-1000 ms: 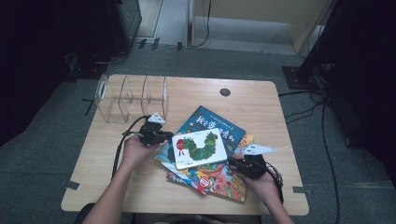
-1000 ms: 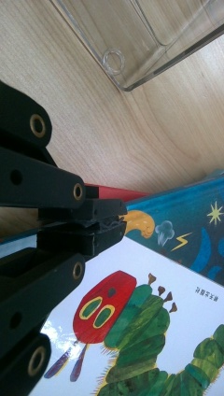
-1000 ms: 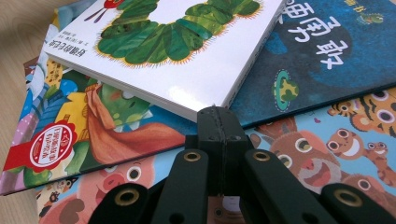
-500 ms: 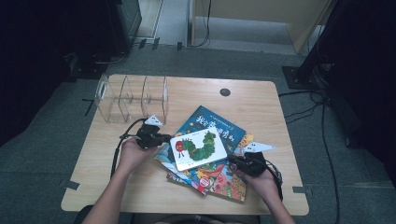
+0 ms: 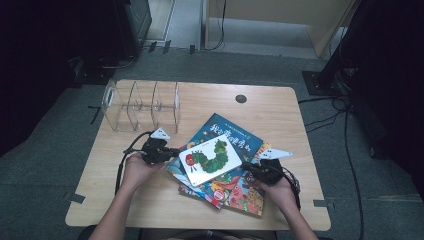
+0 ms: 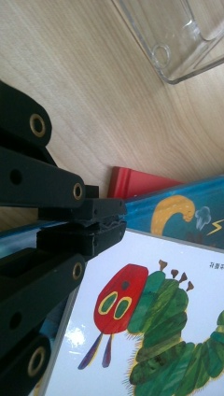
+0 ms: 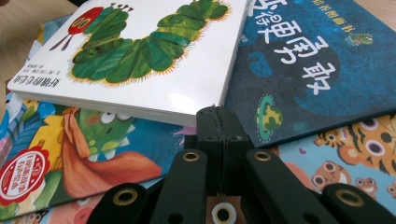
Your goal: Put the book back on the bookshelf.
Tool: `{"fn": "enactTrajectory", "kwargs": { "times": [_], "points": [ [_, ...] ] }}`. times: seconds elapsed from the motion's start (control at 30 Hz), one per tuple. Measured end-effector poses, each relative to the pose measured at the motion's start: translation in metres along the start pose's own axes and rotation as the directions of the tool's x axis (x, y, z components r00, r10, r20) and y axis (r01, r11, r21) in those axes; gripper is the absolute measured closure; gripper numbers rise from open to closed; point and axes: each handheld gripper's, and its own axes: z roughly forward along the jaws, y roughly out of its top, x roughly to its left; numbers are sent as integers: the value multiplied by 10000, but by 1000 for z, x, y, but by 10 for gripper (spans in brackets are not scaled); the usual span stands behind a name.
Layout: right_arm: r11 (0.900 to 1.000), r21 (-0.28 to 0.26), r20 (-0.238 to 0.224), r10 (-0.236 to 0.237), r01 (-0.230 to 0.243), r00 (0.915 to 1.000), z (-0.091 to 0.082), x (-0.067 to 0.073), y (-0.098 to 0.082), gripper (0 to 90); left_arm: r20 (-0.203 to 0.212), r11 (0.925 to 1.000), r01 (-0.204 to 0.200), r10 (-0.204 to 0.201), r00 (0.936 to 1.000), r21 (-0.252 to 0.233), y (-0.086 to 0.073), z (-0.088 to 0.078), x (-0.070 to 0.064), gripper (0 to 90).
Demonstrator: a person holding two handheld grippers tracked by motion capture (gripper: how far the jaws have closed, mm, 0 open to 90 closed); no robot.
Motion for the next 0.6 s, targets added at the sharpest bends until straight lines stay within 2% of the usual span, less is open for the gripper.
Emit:
{"fn": "enactTrajectory", "kwargs": {
  "times": [0.33, 0.6],
  "points": [
    [10000, -90, 224, -27, 29, 9997, 11, -2, 10, 896, -142, 9999, 125, -124, 9998, 44, -12, -10, -6, 868],
    [9995, -285, 380, 128, -117, 9992, 24, -5, 19, 895, -226, 9998, 171, -168, 9996, 138, -20, -18, -11, 851]
  ]
}}
